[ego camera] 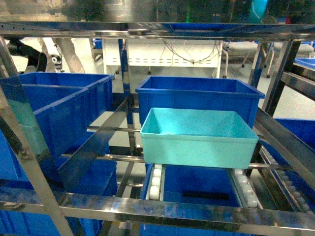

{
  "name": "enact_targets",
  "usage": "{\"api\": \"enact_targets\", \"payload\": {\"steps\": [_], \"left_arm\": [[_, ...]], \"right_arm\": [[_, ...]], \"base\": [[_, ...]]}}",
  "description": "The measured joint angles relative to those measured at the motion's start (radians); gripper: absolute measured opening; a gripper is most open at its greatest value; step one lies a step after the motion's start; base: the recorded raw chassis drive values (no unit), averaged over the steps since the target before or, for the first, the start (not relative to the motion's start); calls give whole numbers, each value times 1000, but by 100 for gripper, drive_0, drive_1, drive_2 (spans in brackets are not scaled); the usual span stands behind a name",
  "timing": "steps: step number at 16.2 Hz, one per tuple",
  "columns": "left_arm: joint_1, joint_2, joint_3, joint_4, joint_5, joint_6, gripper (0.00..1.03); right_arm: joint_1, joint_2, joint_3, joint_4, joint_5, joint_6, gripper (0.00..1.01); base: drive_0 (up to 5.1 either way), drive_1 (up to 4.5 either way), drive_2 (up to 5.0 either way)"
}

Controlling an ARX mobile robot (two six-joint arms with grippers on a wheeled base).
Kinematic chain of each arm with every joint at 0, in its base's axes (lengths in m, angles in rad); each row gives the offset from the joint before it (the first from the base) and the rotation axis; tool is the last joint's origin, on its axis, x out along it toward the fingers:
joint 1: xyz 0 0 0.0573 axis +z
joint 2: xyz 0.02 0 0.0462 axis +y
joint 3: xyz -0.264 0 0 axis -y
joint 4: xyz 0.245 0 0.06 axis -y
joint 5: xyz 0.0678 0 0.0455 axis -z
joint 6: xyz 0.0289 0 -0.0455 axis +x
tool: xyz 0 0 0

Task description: Organize blue bins on left shelf correctly

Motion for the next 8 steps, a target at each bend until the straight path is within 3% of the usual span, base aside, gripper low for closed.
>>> {"api": "enact_targets", "payload": {"steps": [1, 3, 8], "left_arm": [[51, -30, -21, -14, 37, 1, 2], [135, -85, -57, -35, 128, 0, 2], [190, -126, -81, -50, 181, 1, 2]], "right_arm": [[60, -26, -22, -1, 31, -3, 2], [58, -72, -61, -9, 47, -4, 2], [58, -111, -85, -23, 47, -3, 2]], "base": [[0, 0, 0], [0, 0, 0], [0, 0, 0]]}}
